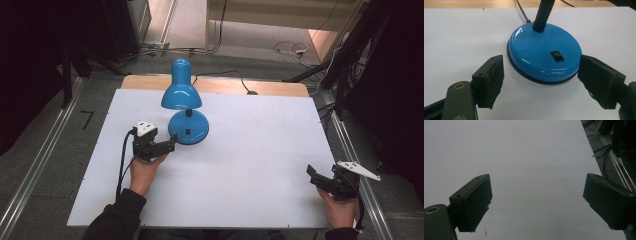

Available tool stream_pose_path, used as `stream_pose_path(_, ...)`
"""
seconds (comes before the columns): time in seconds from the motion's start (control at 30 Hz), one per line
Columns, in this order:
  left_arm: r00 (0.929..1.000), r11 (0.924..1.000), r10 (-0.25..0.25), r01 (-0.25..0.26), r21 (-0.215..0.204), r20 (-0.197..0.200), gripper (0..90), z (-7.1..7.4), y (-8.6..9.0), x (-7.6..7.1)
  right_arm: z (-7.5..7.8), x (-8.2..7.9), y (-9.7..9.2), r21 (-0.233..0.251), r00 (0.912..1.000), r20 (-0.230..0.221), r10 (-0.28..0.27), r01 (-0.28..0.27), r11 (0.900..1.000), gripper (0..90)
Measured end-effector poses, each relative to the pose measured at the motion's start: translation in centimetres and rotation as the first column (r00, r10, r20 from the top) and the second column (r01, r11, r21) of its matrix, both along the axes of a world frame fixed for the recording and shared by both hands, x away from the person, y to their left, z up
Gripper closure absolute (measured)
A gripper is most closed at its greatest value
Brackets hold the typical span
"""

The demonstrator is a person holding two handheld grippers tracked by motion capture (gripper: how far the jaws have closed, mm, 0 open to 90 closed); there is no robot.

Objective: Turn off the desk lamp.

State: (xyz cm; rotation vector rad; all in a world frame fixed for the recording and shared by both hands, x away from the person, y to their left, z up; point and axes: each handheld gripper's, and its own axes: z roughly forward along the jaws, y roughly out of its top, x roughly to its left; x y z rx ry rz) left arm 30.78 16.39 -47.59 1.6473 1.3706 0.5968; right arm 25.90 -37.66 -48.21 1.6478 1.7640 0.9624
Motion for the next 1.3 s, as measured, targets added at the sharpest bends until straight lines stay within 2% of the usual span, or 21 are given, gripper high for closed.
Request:
stream_pose_path(0.53,0.9998,0.9998,0.018,-0.018,-0.002,0.010,19.4,0.4,1.5,-1.2,-0.1,0.0,0.1,-0.004,1.0000,-0.005,0.002,-0.002,1.0000,7.1)
stream_pose_path(0.9,0.9995,0.9994,0.032,-0.033,-0.010,-0.004,14.1,0.4,2.9,-1.9,-0.1,0.0,0.0,-0.003,1.0000,-0.005,0.000,0.000,1.0000,7.1)
stream_pose_path(1.03,0.9994,0.9995,0.032,-0.032,0.004,-0.009,12.5,0.3,3.3,-2.4,-0.1,0.0,0.0,-0.003,1.0000,-0.005,0.000,0.000,1.0000,7.1)
stream_pose_path(1.3,0.9991,0.9991,0.042,-0.042,0.004,-0.006,12.4,0.3,3.9,-3.2,-0.1,0.0,0.0,-0.004,1.0000,-0.004,-0.001,0.001,1.0000,7.1)
